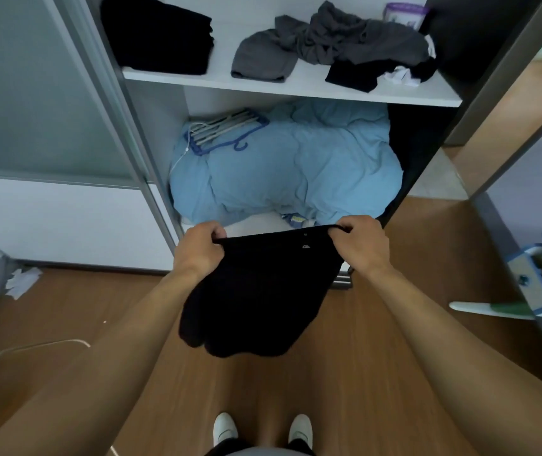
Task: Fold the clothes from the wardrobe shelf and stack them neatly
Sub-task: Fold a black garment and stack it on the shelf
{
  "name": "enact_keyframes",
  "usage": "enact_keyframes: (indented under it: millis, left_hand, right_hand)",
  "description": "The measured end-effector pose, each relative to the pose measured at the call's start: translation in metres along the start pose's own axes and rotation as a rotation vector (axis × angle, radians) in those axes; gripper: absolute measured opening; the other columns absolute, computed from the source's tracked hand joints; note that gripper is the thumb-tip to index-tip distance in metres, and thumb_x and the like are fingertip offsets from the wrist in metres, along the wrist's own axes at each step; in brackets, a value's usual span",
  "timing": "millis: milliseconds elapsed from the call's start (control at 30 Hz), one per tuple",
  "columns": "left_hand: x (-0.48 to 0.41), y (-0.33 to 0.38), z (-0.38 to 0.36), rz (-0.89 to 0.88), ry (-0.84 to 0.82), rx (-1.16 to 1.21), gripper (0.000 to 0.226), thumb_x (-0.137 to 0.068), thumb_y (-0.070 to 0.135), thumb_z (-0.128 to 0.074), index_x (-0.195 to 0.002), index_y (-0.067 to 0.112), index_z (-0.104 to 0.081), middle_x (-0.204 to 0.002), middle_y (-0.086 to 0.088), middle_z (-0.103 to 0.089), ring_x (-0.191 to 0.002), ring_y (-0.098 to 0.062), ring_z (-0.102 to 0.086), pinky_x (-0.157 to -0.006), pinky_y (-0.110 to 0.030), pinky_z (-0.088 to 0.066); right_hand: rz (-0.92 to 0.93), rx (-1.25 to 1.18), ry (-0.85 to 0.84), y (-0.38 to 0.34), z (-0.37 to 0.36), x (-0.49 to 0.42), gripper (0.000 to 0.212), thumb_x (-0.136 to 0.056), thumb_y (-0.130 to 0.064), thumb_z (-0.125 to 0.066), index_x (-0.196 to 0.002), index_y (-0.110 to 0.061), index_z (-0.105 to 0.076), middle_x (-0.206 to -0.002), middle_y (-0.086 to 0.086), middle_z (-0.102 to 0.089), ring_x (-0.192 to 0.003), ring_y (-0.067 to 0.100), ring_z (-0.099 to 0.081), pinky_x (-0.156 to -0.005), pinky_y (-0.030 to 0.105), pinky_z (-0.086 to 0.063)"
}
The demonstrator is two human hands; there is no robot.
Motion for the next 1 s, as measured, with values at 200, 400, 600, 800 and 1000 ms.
enact_keyframes:
  millis: [200,400,600,800,1000]
  left_hand:
    - [-0.002,0.002,0.024,0.072,0.09,0.459,0.034,-0.067,-0.008,-0.04,-0.056,0.016,-0.06,-0.055,0.007,-0.056,-0.058,-0.009,-0.054,-0.053,-0.02,-0.042]
    - [-0.003,0.01,0.044,0.164,0.17,0.731,0.041,-0.061,-0.006,-0.034,-0.054,0.021,-0.063,-0.056,-0.001,-0.059,-0.057,-0.016,-0.056,-0.052,-0.023,-0.044]
    - [-0.006,-0.01,0.043,0.142,0.145,0.575,0.021,-0.072,0.004,-0.042,-0.07,0.021,-0.053,-0.071,-0.002,-0.054,-0.07,-0.02,-0.05,-0.063,-0.032,-0.039]
    - [-0.006,-0.017,0.026,0.09,-0.04,0.195,0.019,-0.076,0.038,-0.054,-0.078,0.02,-0.06,-0.08,0.0,-0.064,-0.076,-0.016,-0.06,-0.066,-0.032,-0.043]
    - [0.0,-0.001,-0.022,0.019,-0.175,0.091,0.016,-0.088,0.026,-0.054,-0.082,0.019,-0.067,-0.089,-0.005,-0.071,-0.091,-0.028,-0.066,-0.069,-0.03,-0.045]
  right_hand:
    - [0.058,0.124,-0.095,0.005,-0.024,-0.005,0.015,-0.081,-0.036,-0.06,-0.07,-0.025,-0.062,-0.082,-0.004,-0.068,-0.084,0.022,-0.063,-0.076,0.037,-0.051]
    - [-0.05,0.256,-0.331,0.034,-0.066,0.0,0.018,-0.088,-0.04,-0.056,-0.08,-0.026,-0.064,-0.084,-0.002,-0.06,-0.081,0.019,-0.058,-0.069,0.032,-0.042]
    - [-0.175,-0.52,-0.118,0.018,-0.047,-0.007,0.023,-0.089,-0.016,-0.056,-0.083,0.004,-0.066,-0.072,0.015,-0.065,-0.068,0.019,-0.059,-0.065,0.031,-0.043]
    - [0.064,-0.507,-0.18,-0.027,-0.03,-0.009,0.032,-0.089,-0.015,-0.062,-0.066,0.006,-0.053,-0.061,0.004,-0.044,-0.057,0.009,-0.044,-0.051,0.027,-0.03]
    - [0.221,-0.454,-0.285,-0.06,-0.028,0.004,0.044,-0.087,-0.028,-0.068,-0.05,-0.022,-0.045,-0.049,-0.009,-0.038,-0.048,0.005,-0.04,-0.048,0.025,-0.029]
Point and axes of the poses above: each hand's wrist, its own x-axis away from the middle knuckle, its own z-axis out of the back of the hand, y = z × x, the point moved 8 cm from there along -x, towards the middle knuckle
